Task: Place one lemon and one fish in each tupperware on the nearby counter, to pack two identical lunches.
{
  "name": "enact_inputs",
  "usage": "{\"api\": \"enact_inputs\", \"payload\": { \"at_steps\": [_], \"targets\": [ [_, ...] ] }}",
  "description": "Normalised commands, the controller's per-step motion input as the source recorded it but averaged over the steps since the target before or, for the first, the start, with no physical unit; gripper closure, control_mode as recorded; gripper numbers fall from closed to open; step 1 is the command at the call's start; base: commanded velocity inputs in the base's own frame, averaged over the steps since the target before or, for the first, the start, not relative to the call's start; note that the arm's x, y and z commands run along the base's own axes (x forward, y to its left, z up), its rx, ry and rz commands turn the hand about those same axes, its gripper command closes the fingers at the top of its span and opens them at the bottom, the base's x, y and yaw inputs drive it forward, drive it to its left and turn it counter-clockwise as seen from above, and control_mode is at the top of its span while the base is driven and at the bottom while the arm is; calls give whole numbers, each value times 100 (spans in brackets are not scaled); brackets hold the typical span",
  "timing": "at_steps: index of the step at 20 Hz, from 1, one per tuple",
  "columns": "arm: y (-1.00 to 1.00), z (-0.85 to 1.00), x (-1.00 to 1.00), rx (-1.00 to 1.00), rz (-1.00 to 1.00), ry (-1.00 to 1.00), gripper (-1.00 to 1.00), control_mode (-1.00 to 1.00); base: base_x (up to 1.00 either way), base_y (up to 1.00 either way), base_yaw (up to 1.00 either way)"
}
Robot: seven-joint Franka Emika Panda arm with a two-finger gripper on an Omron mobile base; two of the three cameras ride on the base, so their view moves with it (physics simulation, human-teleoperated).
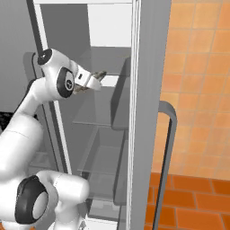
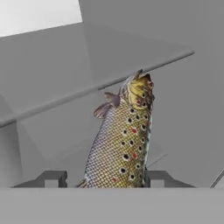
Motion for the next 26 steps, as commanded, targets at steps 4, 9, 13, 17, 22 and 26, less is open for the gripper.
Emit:
{"api": "enact_inputs", "payload": {
  "at_steps": [4,9,13,17,22,26],
  "targets": [
    [-1,-61,-100,12,45,-1,100,-100,0,0,0],
    [0,-45,-100,2,45,0,100,-100,0,0,0],
    [0,-41,-100,0,39,0,100,-100,0,0,0],
    [0,0,0,0,0,0,100,100,-100,49,30],
    [0,0,0,0,0,0,100,100,-29,100,10],
    [0,0,0,0,0,0,100,100,31,100,0]
  ]
}}
